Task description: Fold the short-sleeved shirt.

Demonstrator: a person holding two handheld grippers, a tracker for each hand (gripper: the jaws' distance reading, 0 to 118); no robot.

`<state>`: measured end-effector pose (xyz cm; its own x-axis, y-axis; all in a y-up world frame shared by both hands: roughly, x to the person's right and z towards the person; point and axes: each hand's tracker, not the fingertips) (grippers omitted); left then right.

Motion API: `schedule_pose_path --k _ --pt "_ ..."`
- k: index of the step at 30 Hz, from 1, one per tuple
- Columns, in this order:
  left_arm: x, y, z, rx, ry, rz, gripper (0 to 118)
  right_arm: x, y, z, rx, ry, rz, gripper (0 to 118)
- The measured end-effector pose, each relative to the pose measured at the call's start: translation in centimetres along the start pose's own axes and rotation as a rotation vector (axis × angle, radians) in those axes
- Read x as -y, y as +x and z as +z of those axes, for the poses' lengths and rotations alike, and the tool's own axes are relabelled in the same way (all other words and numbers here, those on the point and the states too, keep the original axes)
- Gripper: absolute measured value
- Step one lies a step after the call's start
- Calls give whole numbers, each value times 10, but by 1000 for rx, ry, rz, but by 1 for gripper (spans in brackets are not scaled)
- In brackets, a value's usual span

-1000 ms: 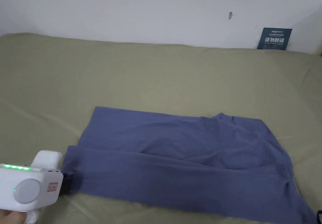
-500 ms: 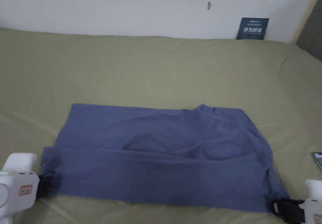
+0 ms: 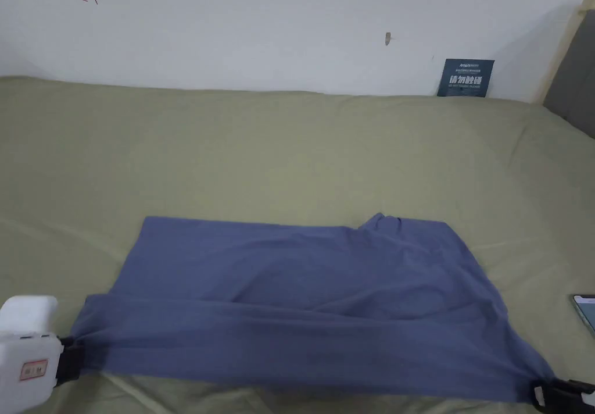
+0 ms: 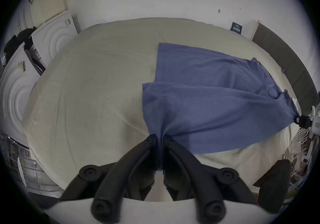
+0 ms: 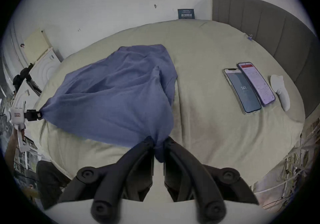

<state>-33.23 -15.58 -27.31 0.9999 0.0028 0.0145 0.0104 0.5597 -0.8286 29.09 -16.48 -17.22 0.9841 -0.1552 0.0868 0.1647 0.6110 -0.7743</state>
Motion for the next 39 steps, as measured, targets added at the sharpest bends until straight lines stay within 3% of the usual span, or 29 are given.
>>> schedule_pose_path --k 10,11,12,13,16,17,18,21,22,23,24,25,26,33,35,36,37,38,39 --pt "72 -16 49 47 -44 42 9 58 3 48 -33 -19 -13 10" --pt "74 -18 48 63 -41 53 15 60 1 48 -31 -13 -12 10" --pt "76 -19 48 85 -32 61 37 60 0 47 -33 -9 -7 17" --pt "77 -20 48 95 -23 57 84 58 -2 46 -32 -9 -7 45" --pt "71 -21 50 65 -29 46 110 47 -6 47 -10 -11 -17 78" --pt "66 -23 54 50 6 38 113 41 -7 48 -7 12 -20 106" --pt "60 -24 56 44 10 43 113 32 -7 54 -9 129 -30 118" --pt "33 -24 55 39 38 60 112 2 -13 55 -9 119 -40 111" --pt "24 -23 53 35 49 63 106 -7 -16 53 -10 135 -40 100" --pt "14 -20 51 34 75 64 86 -18 -19 49 -7 139 -38 77" --pt "2 -18 45 37 88 62 53 -29 -22 43 -9 146 -35 43" --pt "-7 -16 37 42 92 64 10 -36 -29 40 -2 154 -35 0" --pt "-18 -12 28 42 93 74 8 -46 -31 33 -26 152 -33 0" --pt "-94 9 -55 39 40 60 8 -92 -38 -21 -11 99 -9 0" --pt "-111 13 -82 24 19 64 13 -98 -37 -37 -6 79 -5 0" --pt "-119 12 -96 33 3 69 30 -100 -36 -46 -1 66 -2 0" --pt "-125 12 -107 39 -7 69 72 -101 -32 -55 5 57 -1 0" --pt "-131 14 -119 26 -17 72 102 -102 -30 -63 14 46 4 0" --pt "-135 19 -130 -10 -50 48 113 -102 -28 -69 22 36 7 0"
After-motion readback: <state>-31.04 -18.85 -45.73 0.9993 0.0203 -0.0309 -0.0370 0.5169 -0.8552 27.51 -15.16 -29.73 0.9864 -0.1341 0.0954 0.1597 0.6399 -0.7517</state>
